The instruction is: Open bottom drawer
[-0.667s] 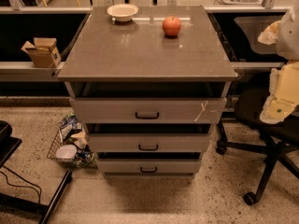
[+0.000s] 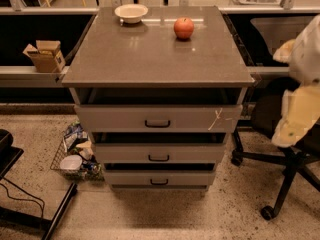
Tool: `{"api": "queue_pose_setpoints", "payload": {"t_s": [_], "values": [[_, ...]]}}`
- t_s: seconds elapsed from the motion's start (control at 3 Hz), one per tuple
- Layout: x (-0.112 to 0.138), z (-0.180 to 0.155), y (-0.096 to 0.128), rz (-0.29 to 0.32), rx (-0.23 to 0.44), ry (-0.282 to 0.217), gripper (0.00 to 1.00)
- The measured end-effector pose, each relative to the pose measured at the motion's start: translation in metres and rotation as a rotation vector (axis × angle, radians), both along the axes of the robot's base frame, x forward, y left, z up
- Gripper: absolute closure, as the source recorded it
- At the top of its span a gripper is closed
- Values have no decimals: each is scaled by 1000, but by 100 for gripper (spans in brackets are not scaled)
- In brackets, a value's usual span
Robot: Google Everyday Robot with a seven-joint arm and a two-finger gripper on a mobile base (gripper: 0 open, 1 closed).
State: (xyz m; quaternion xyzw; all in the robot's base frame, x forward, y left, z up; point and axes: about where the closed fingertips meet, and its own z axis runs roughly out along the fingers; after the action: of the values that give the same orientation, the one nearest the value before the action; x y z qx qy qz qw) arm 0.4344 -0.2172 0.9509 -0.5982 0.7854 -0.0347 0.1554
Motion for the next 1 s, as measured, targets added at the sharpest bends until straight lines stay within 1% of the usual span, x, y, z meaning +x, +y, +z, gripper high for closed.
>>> {"api": "queue_pose_setpoints", "payload": {"t_s": [0.33, 0.67, 1.0], "values": [[-17, -56, -2, -13, 21, -11, 0], [-20, -129, 1, 14, -18, -5, 0], [-31, -276, -2, 48, -93, 120, 0]]}}
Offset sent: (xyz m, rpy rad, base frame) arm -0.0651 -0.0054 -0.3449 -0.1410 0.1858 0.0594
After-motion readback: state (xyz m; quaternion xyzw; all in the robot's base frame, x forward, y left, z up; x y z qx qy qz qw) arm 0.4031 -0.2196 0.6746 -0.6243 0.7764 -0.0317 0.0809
